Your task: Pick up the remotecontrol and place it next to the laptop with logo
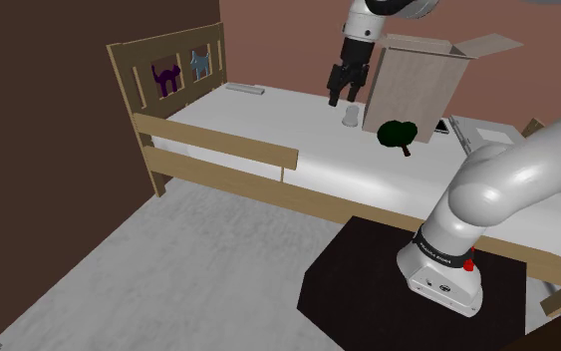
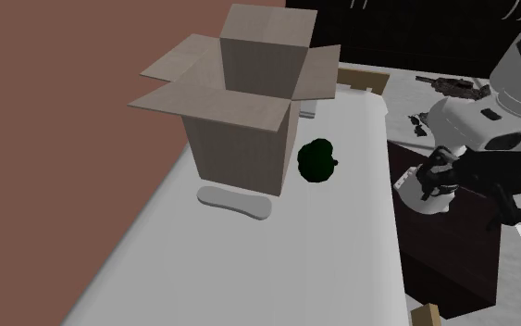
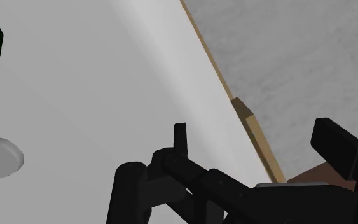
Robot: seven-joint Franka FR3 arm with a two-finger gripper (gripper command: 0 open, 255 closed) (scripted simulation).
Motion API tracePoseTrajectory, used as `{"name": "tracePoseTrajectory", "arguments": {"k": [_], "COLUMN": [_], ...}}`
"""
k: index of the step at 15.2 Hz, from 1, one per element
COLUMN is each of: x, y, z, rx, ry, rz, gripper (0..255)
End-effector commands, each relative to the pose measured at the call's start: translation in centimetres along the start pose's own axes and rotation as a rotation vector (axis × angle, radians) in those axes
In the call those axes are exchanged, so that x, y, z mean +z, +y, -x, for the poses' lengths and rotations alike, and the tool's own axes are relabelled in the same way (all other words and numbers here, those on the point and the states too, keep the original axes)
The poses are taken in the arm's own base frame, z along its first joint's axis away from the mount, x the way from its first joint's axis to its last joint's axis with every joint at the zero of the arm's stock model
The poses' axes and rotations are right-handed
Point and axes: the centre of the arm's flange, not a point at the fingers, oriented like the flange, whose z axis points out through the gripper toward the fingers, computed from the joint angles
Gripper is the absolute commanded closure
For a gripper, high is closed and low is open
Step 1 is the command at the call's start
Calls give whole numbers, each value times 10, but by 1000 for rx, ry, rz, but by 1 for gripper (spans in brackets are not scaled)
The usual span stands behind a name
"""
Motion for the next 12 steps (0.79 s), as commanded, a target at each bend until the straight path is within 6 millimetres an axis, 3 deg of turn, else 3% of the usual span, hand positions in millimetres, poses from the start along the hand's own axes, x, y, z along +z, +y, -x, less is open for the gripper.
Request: {"name": "tracePoseTrajectory", "arguments": {"k": [1, 12], "x": [6, 47], "y": [17, 121], "z": [-18, -104], "rx": [55, 350], "ry": [3, 15], "rz": [4, 27], "gripper": [0, 0]}}
